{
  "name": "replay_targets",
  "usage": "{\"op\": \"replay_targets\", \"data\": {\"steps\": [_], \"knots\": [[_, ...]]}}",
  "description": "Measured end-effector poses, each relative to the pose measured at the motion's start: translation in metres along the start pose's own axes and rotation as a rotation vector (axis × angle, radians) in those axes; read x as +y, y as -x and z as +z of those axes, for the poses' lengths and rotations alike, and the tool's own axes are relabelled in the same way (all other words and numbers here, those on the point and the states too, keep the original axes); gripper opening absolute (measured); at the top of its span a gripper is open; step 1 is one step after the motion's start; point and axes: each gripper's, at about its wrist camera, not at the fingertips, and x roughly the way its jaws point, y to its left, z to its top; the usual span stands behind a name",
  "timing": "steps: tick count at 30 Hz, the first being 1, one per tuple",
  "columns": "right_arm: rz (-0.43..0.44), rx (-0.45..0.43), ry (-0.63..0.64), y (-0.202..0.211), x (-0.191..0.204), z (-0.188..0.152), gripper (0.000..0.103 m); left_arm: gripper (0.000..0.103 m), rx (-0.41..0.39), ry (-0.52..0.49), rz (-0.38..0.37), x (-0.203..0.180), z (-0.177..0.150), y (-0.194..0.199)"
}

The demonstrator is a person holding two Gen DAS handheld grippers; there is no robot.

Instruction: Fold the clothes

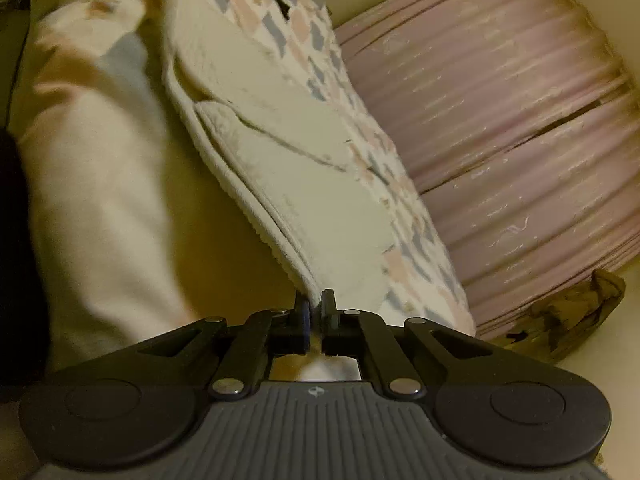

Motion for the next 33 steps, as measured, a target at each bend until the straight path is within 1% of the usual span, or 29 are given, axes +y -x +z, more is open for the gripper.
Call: {"op": "replay_targets", "data": {"steps": [2, 3, 4, 5, 6, 7, 8, 9, 10, 11, 12, 15, 16, 17, 18, 20, 22, 23, 24, 26, 27, 28, 29, 31, 32, 33], "knots": [[0.001, 0.031, -0.021, -0.003, 0.007, -0.003, 0.002, 0.002, 0.009, 0.048, -0.001, -0.005, -0.003, 0.009], [0.002, 0.05, -0.032, -0.005, 0.009, -0.002, 0.002, 0.007, 0.009, 0.076, -0.001, -0.006, -0.003, 0.011], [0.003, 0.07, -0.043, -0.007, 0.011, -0.002, 0.002, 0.01, 0.009, 0.104, -0.001, -0.008, -0.003, 0.014], [0.004, 0.074, -0.051, -0.006, 0.016, -0.001, 0.004, 0.013, 0.01, 0.132, -0.002, -0.009, -0.004, 0.017], [-0.001, 0.07, -0.077, -0.004, 0.017, 0.001, 0.01, 0.023, 0.035, 0.18, -0.008, -0.006, -0.004, 0.015], [0.009, 0.07, -0.132, 0.002, 0.019, 0.002, 0.013, 0.027, 0.058, 0.25, -0.025, 0.001, -0.004, 0.012], [0.033, 0.075, -0.235, 0.005, 0.014, 0.004, 0.021, 0.027, 0.093, 0.388, -0.059, 0.014, -0.007, 0.005], [0.055, 0.077, -0.382, 0.007, 0.005, 0.004, 0.03, 0.029, 0.128, 0.525, -0.093, 0.027, -0.011, -0.003], [0.074, 0.079, -0.529, 0.009, -0.005, 0.002, 0.035, 0.033, 0.163, 0.662, -0.127, 0.04, -0.014, -0.011], [0.106, 0.082, -0.711, 0.01, -0.018, -0.003, 0.045, 0.035, 0.198, 0.799, -0.161, 0.053, -0.017, -0.019], [0.142, 0.077, -0.902, 0.01, -0.03, -0.011, 0.047, 0.039, 0.233, 0.936, -0.196, 0.065, -0.021, -0.027], [0.242, 0.033, -1.443, 0.002, -0.058, -0.047, 0.047, 0.04, 0.307, 1.393, -0.366, 0.086, -0.051, -0.055], [0.272, 0.021, -1.589, -0.004, -0.062, -0.058, 0.047, 0.04, 0.311, 1.509, -0.406, 0.086, -0.063, -0.056], [0.295, 0.017, -1.709, -0.011, -0.065, -0.067, 0.048, 0.04, 0.316, 1.609, -0.435, 0.086, -0.069, -0.065], [0.311, 0.016, -1.791, -0.02, -0.07, -0.073, 0.049, 0.04, 0.326, 1.687, -0.436, 0.086, -0.075, -0.071], [0.342, 0.028, -1.913, -0.035, -0.073, -0.081, 0.049, 0.04, 0.366, 1.765, -0.408, 0.087, -0.078, -0.084], [0.39, 0.043, -2.011, -0.047, -0.073, -0.089, 0.048, 0.041, 0.378, 1.823, -0.414, 0.086, -0.08, -0.094], [0.41, 0.061, -2.06, -0.054, -0.071, -0.094, 0.045, 0.041, 0.383, 1.845, -0.417, 0.085, -0.079, -0.099], [0.422, 0.082, -2.106, -0.061, -0.07, -0.097, 0.039, 0.04, 0.387, 1.867, -0.42, 0.085, -0.079, -0.103], [0.426, 0.112, -2.164, -0.071, -0.069, -0.102, 0.031, 0.037, 0.386, 1.867, -0.422, 0.08, -0.078, -0.105], [0.428, 0.124, -2.183, -0.074, -0.068, -0.105, 0.029, 0.03, 0.386, 1.868, -0.424, 0.078, -0.079, -0.105], [0.426, 0.122, -2.192, -0.073, -0.068, -0.107, 0.029, 0.025, 0.385, 1.868, -0.425, 0.077, -0.08, -0.105], [0.424, 0.115, -2.2, -0.07, -0.069, -0.109, 0.03, 0.024, 0.385, 1.869, -0.427, 0.075, -0.081, -0.104], [0.402, 0.109, -2.213, -0.062, -0.071, -0.113, 0.037, 0.021, 0.377, 1.885, -0.442, 0.075, -0.085, -0.099], [0.382, 0.104, -2.224, -0.055, -0.071, -0.116, 0.046, 0.021, 0.375, 1.875, -0.439, 0.075, -0.085, -0.099], [0.363, 0.097, -2.237, -0.048, -0.071, -0.119, 0.048, 0.022, 0.374, 1.859, -0.434, 0.077, -0.084, -0.1]]}}
